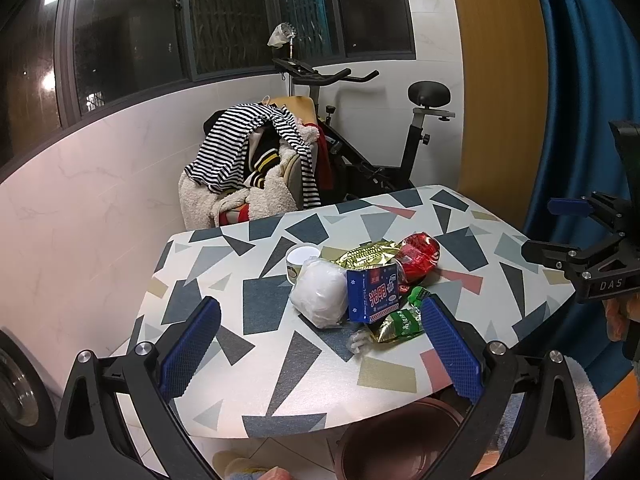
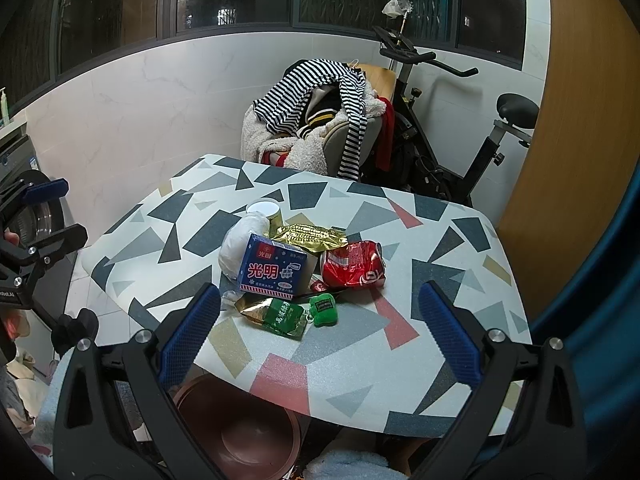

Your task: Collect trash

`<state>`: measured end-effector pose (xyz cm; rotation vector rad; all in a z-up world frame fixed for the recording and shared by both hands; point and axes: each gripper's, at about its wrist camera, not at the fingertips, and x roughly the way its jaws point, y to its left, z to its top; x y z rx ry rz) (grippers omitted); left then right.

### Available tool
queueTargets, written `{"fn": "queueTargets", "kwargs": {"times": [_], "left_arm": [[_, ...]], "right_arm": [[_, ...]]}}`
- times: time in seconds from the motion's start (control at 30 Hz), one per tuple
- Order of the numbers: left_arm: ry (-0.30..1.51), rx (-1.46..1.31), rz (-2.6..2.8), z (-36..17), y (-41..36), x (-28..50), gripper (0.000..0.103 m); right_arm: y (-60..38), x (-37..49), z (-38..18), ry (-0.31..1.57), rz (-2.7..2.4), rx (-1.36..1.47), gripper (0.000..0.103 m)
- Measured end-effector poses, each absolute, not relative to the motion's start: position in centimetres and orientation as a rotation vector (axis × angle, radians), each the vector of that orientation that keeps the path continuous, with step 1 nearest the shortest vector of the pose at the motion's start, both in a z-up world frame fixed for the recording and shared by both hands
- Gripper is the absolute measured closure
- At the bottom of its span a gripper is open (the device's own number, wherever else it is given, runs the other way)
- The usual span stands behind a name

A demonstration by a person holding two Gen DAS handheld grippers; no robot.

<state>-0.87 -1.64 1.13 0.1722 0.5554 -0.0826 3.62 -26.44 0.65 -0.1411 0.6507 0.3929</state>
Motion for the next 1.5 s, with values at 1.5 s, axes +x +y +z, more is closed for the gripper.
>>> {"fn": "queueTargets", "kwargs": {"times": [1.5], "left_arm": [[0.609, 0.151, -0.067, -5.4, 1.8, 2.2, 0.005]], "right_arm": [[-25.7, 6.4, -9.2, 0.833, 0.407, -0.103, 0.005]]}}
